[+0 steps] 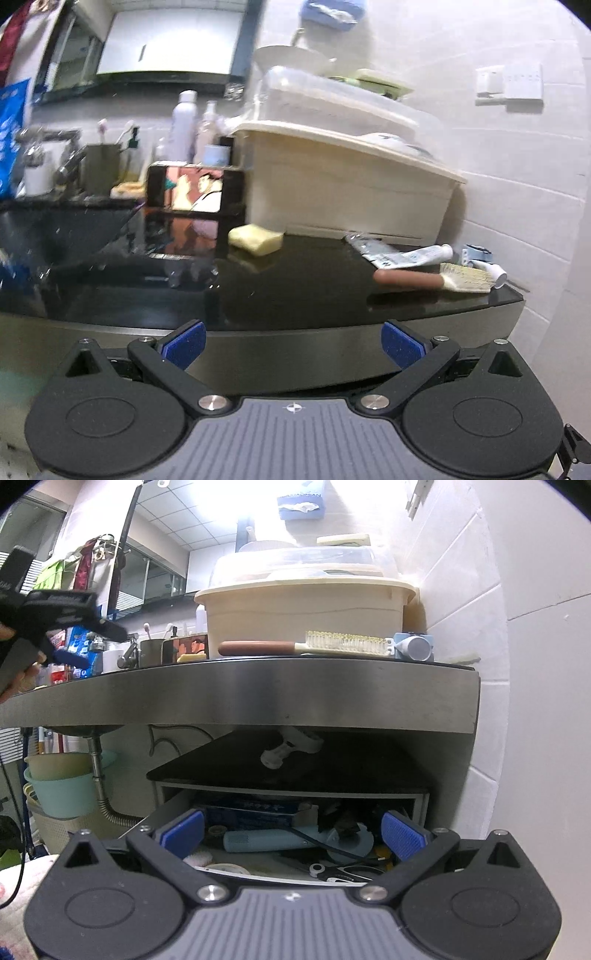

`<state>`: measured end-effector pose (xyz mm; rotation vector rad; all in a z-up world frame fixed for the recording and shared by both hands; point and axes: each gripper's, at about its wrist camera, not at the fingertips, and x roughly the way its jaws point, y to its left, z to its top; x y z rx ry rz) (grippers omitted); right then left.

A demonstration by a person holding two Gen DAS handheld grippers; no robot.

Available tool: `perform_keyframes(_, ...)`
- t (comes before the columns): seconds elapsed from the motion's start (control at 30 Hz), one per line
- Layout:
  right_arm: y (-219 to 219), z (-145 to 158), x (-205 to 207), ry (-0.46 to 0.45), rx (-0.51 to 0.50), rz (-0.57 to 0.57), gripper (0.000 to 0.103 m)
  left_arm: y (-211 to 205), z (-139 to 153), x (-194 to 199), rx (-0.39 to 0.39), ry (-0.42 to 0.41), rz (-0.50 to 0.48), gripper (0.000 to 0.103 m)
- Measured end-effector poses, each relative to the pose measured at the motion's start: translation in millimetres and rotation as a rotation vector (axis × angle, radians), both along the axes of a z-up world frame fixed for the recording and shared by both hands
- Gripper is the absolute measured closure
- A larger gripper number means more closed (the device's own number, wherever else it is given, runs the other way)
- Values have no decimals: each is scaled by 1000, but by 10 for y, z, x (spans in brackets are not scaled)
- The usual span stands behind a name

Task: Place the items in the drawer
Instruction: 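Raise the left tool up toward the countertop, then move the left gripper onto the yellow sponge on the counter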

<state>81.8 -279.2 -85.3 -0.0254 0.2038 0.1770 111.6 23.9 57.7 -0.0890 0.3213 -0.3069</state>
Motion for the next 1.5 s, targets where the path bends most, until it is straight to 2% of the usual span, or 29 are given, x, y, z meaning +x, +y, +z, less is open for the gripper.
perform_keyframes(0.13, -12, 5, -2, -4, 13, 9, 0, -41, 57, 144, -19, -9, -30, 1)
perform_keyframes(0.27, -33, 3, -7, -4, 23, 8, 0, -55, 123, 302, 0, -67, -72, 1)
perform_keyframes(0.4, -41, 0, 1, 1, 28, 7, 0, -38, 180, 521, 22, -92, -147, 3)
perform_keyframes(0.47, -31, 0, 7, 4, 24, 9, 0, -42, 194, 620, 45, -101, -174, 12)
perform_keyframes(0.53, -20, -1, 5, 5, 19, 13, 0, -54, 208, 736, 80, -105, -204, 16)
perform_keyframes(0.7, 2, -5, -4, 12, 6, 21, 0, -90, 230, 1062, 161, -55, -282, 25)
perform_keyframes(0.87, 0, -15, -3, 34, 0, 22, 0, -63, 267, 1375, 219, -10, -283, 32)
perform_keyframes(1.03, -41, -27, 19, 57, 18, 15, 0, 76, 279, 1652, 229, 32, -267, 32)
perform_keyframes(1.17, -81, -40, 69, 85, 39, 7, 0, 203, 304, 1825, 197, 55, -288, 31)
perform_keyframes(1.27, -104, -54, 100, 103, 51, -1, 0, 237, 309, 1922, 209, 64, -297, 30)
perform_keyframes(1.37, -122, -62, 117, 117, 59, -8, 0, 239, 302, 2018, 227, 75, -314, 24)
perform_keyframes(1.5, -141, -74, 151, 137, 65, -20, 0, 221, 282, 2171, 221, 149, -330, 23)
